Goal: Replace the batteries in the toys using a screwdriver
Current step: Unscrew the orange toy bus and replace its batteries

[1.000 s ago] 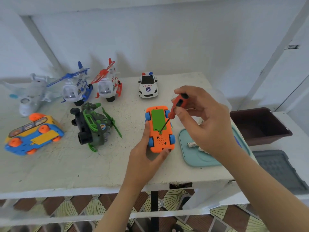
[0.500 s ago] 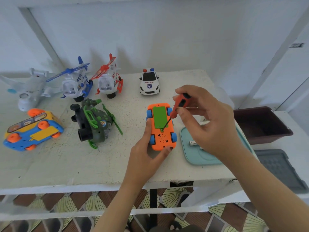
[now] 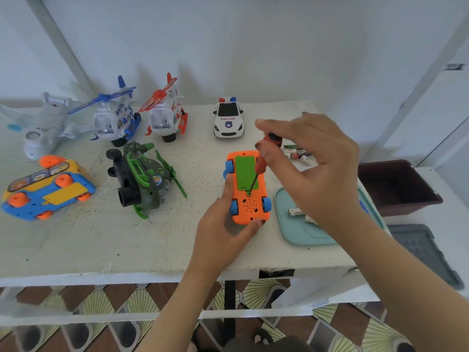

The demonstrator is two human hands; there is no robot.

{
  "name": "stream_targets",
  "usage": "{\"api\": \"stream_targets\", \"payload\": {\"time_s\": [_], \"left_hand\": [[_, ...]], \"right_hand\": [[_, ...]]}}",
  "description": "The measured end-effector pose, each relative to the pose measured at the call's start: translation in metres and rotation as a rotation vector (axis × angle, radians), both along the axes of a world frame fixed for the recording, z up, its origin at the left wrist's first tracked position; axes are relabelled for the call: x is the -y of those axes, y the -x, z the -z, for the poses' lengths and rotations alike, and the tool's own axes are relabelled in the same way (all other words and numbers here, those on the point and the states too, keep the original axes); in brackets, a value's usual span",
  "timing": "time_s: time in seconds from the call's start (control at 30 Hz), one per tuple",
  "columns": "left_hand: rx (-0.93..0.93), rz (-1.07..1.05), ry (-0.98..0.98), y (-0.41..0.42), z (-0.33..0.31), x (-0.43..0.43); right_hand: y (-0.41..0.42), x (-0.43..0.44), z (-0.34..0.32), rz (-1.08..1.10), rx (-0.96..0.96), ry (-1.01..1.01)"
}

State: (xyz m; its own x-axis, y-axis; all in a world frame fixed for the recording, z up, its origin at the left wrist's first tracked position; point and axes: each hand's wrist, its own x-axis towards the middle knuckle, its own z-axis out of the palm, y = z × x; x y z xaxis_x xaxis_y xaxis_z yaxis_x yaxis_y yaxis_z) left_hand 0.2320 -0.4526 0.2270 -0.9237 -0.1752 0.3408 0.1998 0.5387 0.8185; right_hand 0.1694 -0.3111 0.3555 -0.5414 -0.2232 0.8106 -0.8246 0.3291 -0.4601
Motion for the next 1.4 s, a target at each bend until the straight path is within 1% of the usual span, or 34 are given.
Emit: {"api": "stream_targets", "payload": {"time_s": [0.1,0.2,0.37,0.47,0.6,0.7,0.8,0.9,1.07,1.23,1.3,1.4], "left_hand": [[-0.019,-0.02,0.053,0.0,-0.003,-0.001],[-0.025,-0.042,0.092,0.0,-0.003,-0.001],[0.025,-0.052,0.026,0.004,0.003,-0.003],[-0.01,-0.113,0.061,0.005,-0.005,-0.007],[-0.041,-0.031,0.06,0.013,-0.01,-0.005],[-0.035,0.024,-0.027,0.023,-0.002,0.001],[0.019,0.083,-0.127,0.028,0.003,0.001],[0.042,0.082,-0.126,0.029,0.002,-0.008],[0.023,0.063,-0.075,0.029,0.003,-0.011],[-0.042,0.026,-0.083,0.027,0.001,-0.013],[-0.073,-0.009,-0.115,0.026,0.0,-0.014],[-0.049,-0.032,-0.132,0.026,0.003,-0.014]], "right_hand": [[0.001,-0.003,-0.005,-0.051,0.099,-0.016],[0.003,-0.004,-0.003,-0.066,0.091,-0.09],[0.003,-0.001,-0.001,-0.041,0.073,-0.06],[0.003,-0.001,-0.001,-0.023,0.07,-0.062],[0.004,0.0,0.003,-0.032,0.116,-0.058],[0.005,0.0,0.003,-0.046,0.126,-0.023],[0.005,0.001,0.003,-0.046,0.107,0.038],[0.004,0.003,0.003,-0.009,0.074,0.068],[0.006,0.001,0.005,0.037,0.035,0.064],[0.007,0.0,0.007,-0.004,0.113,0.096],[0.008,-0.001,0.009,-0.013,0.115,0.071],[0.01,-0.002,0.011,-0.002,0.102,0.045]]}}
